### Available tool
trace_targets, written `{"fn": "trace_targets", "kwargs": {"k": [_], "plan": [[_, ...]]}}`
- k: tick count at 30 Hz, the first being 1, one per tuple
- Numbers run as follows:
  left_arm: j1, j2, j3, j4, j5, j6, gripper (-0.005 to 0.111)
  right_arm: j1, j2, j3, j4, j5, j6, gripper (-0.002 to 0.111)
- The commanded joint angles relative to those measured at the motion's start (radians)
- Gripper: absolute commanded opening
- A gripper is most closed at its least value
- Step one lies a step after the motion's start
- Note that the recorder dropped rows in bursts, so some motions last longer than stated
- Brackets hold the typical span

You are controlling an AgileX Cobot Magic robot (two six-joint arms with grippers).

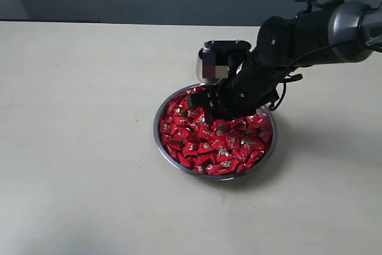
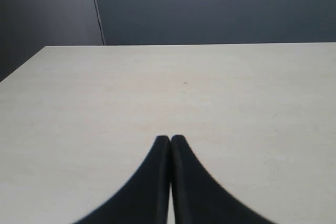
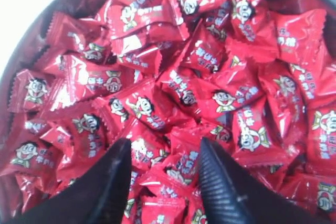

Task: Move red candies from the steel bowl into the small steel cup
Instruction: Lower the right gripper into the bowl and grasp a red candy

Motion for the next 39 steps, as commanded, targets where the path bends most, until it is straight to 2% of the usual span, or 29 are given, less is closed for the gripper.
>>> {"fn": "trace_targets", "kwargs": {"k": [1, 17, 20, 26, 35, 39], "plan": [[0.001, -0.004, 0.004, 0.001, -0.002, -0.003, 0.000, -0.008, 0.012, -0.001, -0.052, -0.018, 0.043, 0.040], [0.001, -0.004, 0.004, 0.001, -0.002, -0.003, 0.000, -0.009, 0.069, -0.001, -0.018, -0.005, 0.043, 0.040], [0.001, -0.004, 0.004, 0.001, -0.002, -0.003, 0.000, -0.009, 0.069, -0.001, -0.020, -0.005, 0.043, 0.032], [0.001, -0.004, 0.004, 0.001, -0.002, -0.003, 0.000, -0.009, 0.069, -0.001, -0.049, -0.012, 0.036, 0.000], [0.001, -0.004, 0.004, 0.001, -0.002, -0.003, 0.000, -0.009, 0.053, -0.005, -0.053, -0.024, 0.036, -0.001], [0.001, -0.004, 0.004, 0.001, -0.002, -0.003, 0.000, -0.009, 0.030, -0.057, -0.061, 0.015, 0.036, -0.001]]}}
